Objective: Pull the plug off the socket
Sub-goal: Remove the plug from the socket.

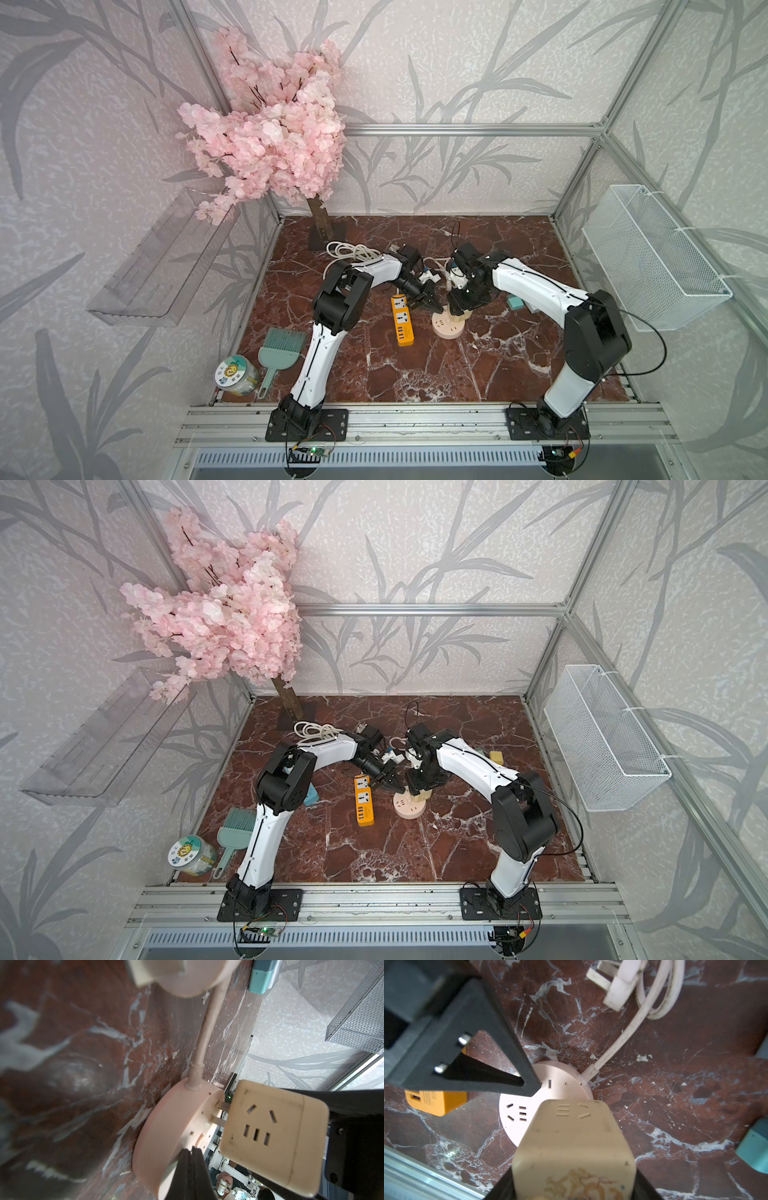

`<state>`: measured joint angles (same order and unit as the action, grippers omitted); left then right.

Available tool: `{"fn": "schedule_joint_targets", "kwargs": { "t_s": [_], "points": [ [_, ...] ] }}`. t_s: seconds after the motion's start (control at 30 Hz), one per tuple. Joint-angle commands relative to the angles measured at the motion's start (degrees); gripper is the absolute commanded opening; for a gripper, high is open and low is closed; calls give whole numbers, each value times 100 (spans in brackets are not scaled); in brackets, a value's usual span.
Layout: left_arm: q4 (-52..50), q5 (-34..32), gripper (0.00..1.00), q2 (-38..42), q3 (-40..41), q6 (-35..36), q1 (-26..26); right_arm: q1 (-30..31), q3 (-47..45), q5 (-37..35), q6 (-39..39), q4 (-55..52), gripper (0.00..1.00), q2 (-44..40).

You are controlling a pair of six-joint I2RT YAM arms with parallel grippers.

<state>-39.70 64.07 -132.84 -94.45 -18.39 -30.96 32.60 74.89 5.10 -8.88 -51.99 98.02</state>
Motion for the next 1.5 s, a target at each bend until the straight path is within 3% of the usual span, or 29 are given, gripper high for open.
{"fn": "schedule_joint_targets", "kwargs": {
  "t_s": [0.0, 0.13, 0.33, 0.5, 0.77, 1.0, 1.2, 1.47],
  "points": [
    [-71, -1116, 0, -326, 164, 125, -65, 394, -52, -667, 30, 403, 0, -592],
    [-72, -1107, 0, -331, 164, 125, -60, 744, -139, -1467, 63, 380, 0, -712],
    [-67, -1108, 0, -330, 164, 125, -66, 893, -111, -1692, 217, 298, 0, -676],
    [-65, -1099, 0, -331, 164, 125, -61, 1037, -25, -1639, 575, 227, 0, -476],
    [-73, -1100, 0, -339, 155, 132, -68, 1062, 616, -927, 652, -415, 0, 260],
    [-73, -1092, 0, -344, 150, 134, -65, 1556, 897, -2381, 386, -980, 0, 721],
    [-83, -1073, 0, -319, 161, 152, -62, 1307, 448, -1571, 193, -271, 0, 137],
    [-173, -654, 0, -73, -24, 345, -83, 693, 254, -521, 26, -224, 0, -430]
  ]
}}
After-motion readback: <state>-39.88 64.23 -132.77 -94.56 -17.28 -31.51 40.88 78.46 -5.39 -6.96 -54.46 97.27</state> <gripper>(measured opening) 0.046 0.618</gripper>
